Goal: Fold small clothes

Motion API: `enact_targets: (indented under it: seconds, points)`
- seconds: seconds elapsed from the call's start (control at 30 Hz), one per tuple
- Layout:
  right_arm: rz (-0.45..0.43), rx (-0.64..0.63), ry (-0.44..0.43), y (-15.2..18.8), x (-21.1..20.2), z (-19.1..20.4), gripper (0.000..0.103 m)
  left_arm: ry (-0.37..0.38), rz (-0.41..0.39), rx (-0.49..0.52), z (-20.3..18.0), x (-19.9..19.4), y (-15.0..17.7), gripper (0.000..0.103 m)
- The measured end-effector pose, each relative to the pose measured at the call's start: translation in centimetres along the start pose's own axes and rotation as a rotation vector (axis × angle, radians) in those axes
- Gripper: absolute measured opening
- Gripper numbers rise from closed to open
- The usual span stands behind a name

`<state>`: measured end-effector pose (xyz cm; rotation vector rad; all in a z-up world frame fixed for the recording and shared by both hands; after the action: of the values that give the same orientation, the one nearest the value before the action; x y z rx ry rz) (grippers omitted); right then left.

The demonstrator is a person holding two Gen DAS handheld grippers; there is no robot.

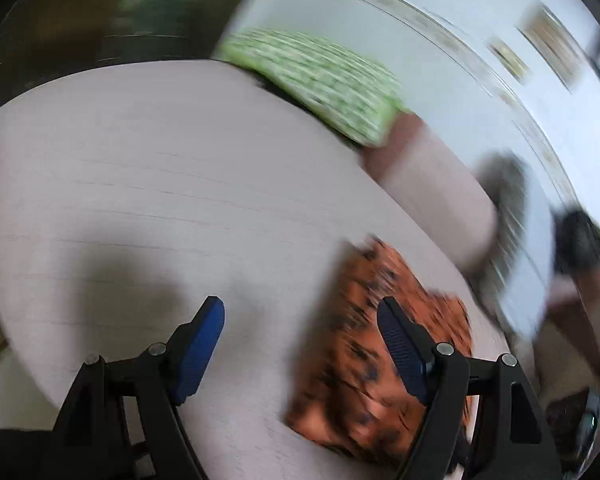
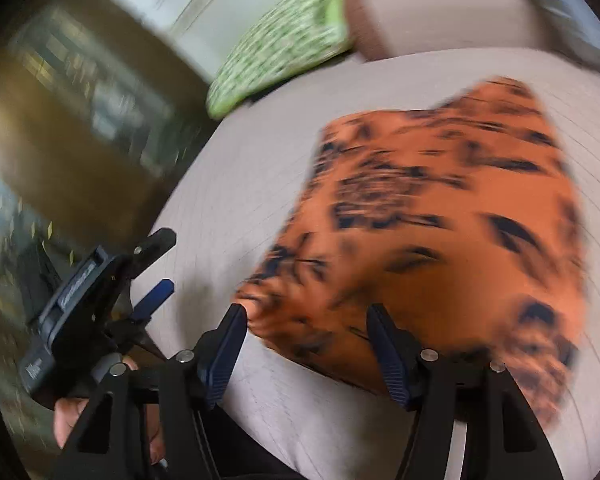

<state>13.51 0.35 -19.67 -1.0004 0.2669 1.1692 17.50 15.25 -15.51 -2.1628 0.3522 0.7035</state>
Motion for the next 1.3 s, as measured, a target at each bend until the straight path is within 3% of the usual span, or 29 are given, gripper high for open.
enact_targets:
  seconds: [0.07, 0.1, 0.13, 0.17, 0.27, 0.33, 0.43, 0.5, 0.6, 0.67, 0.7, 0.73, 0.77, 0.8, 0.83, 0.87, 0.9, 0.97, 1.0, 1.03, 1.1, 1.17, 1.23, 1.27, 1.3]
  points:
    - [-0.035, 0.077, 0.01, 1.0, -2.3, -3.0, 0.066, -0.008, 0.1, 0.032, -0.6, 1.8, 1.7, 0.079]
    - [-0.039, 0.105, 0.01, 1.2, -2.7, -3.5, 0.066, -0.029, 0.174, 0.021, -0.2, 3.1, 2.7, 0.072]
    - [-0.044, 0.136, 0.009, 1.4, -3.1, -4.1, 0.066, -0.029, 0.251, 0.004, 0.3, 4.3, 4.0, 0.036]
    - [-0.05, 0.156, 0.0, 1.7, -3.8, -4.8, 0.066, -0.034, 0.304, 0.011, 0.6, 5.1, 4.9, 0.019]
    - [-0.071, 0.195, -0.033, 2.0, -5.5, -5.6, 0.066, -0.035, 0.249, 0.063, 0.3, 4.2, 4.4, 0.007]
    - [-0.07, 0.224, -0.078, 1.5, -5.3, -5.2, 0.066, -0.07, 0.213, 0.108, 0.1, 3.7, 4.1, 0.007]
    - [-0.059, 0.371, -0.152, 2.5, -4.9, -6.2, 0.066, -0.113, 0.317, 0.068, 1.3, 5.7, 5.9, 0.005]
    - [-0.033, 0.483, -0.203, 3.6, -3.8, -7.1, 0.067, -0.129, 0.309, 0.059, 1.7, 5.7, 5.9, 0.005]
    - [-0.043, 0.634, -0.26, 4.1, -3.0, -8.4, 0.068, -0.154, 0.195, 0.092, 1.1, 3.6, 4.6, 0.005]
    - [-0.098, 0.669, -0.295, 3.3, -3.4, -8.8, 0.068, -0.104, 0.059, 0.131, -0.5, 1.1, 3.1, 0.006]
    - [-0.118, 0.703, -0.307, 3.1, -3.4, -9.4, 0.068, -0.093, 0.015, 0.15, -1.1, 0.4, 2.7, 0.012]
    - [-0.126, 0.747, -0.31, 3.1, -3.2, -10.0, 0.068, -0.073, -0.047, 0.18, -2.2, -0.7, 2.2, 0.027]
    - [-0.127, 0.79, -0.312, 3.2, -2.8, -10.5, 0.068, -0.049, -0.081, 0.195, -3.1, -1.2, 2.0, 0.035]
    - [-0.129, 0.794, -0.296, 3.3, -2.4, -10.9, 0.059, -0.015, -0.103, 0.208, -4.1, -1.3, 1.8, 0.051]
    - [-0.125, 0.761, -0.241, 3.3, -2.1, -11.0, 0.043, 0.024, -0.096, 0.225, -5.3, -0.9, 1.9, 0.059]
    - [-0.114, 0.712, -0.171, 3.6, -2.0, -11.1, 0.011, 0.047, -0.071, 0.239, -6.3, -0.3, 2.4, 0.06]
    - [-0.114, 0.686, -0.143, 3.8, -2.1, -11.1, 0.008, 0.048, -0.023, 0.249, -6.9, 0.9, 2.8, 0.06]
    - [-0.117, 0.647, -0.098, 4.2, -2.6, -11.4, 0.008, -0.043, 0.146, 0.273, -6.4, 4.7, 4.7, 0.059]
    - [-0.116, 0.65, -0.1, 4.4, -2.6, -11.6, 0.008, -0.102, 0.261, 0.267, -5.2, 7.0, 6.3, 0.06]
    - [-0.111, 0.675, -0.123, 4.6, -2.4, -12.0, 0.009, -0.103, 0.261, 0.219, -4.3, 7.8, 6.7, 0.061]
    - [-0.099, 0.734, -0.202, 4.7, -2.3, -12.0, 0.016, -0.122, 0.235, 0.258, -5.1, 7.3, 6.0, 0.06]
    - [-0.082, 0.669, -0.203, 4.2, -3.1, -11.2, 0.023, -0.126, 0.155, 0.306, -6.1, 5.9, 5.0, 0.06]
    - [-0.083, 0.564, -0.189, 3.6, -4.8, -10.0, 0.034, -0.075, 0.091, 0.309, -7.4, 4.2, 3.6, 0.06]
    - [-0.082, 0.512, -0.181, 3.3, -5.7, -9.3, 0.045, -0.055, 0.06, 0.323, -8.2, 3.5, 2.9, 0.06]
    - [-0.088, 0.463, -0.162, 2.8, -6.8, -8.8, 0.063, -0.055, 0.013, 0.366, -9.3, 2.9, 2.0, 0.061]
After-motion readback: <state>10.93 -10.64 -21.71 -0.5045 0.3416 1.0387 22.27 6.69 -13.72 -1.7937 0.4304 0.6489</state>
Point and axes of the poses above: each gripper's, at about its wrist camera, not at the fingertips, and x roughly the way its jaws point, z to its left, y to its underside, the point moved 6 cm from there along x, roughly the way its jaws point, and after that the axes turned 2 degrees about -z, right-handed, at the moved point
